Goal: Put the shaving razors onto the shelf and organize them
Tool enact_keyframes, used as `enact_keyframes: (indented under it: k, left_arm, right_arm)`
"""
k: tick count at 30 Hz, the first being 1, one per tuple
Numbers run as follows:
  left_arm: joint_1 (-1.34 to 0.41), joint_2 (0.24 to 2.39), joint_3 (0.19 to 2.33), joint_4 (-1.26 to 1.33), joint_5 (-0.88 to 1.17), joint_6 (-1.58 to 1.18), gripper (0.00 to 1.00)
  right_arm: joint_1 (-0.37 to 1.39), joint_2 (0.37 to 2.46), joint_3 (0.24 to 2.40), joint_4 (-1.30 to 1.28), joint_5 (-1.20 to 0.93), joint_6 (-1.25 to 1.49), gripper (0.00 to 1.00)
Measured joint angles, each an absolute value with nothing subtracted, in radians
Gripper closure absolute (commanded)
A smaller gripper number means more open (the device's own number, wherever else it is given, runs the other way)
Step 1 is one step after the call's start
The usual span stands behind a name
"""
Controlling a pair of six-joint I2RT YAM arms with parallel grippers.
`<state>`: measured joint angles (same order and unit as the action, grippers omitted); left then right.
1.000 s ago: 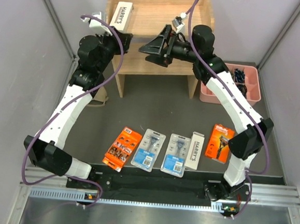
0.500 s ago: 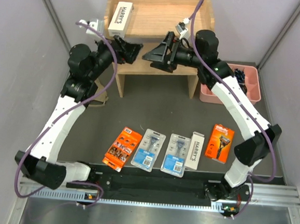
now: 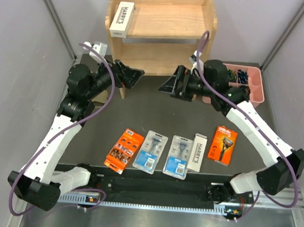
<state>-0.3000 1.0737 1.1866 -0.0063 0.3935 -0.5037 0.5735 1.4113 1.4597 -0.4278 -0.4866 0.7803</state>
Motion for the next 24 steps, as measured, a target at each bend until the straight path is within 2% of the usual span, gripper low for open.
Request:
enact_keyframes:
  k: [14, 24]
  left_arm:
    - [-0.311, 1.016, 0.862, -0.083, 0.457, -0.606, 0.01]
    - [-0.421, 0.997, 0.783, -0.080, 0.427, -0.657, 0.01]
  right_arm:
    - [0.573, 1.354, 1.158, -0.660, -0.212, 0.650, 0.08]
    - [0.572, 1.275, 1.003, -0.781, -0.014, 0.646, 0.09]
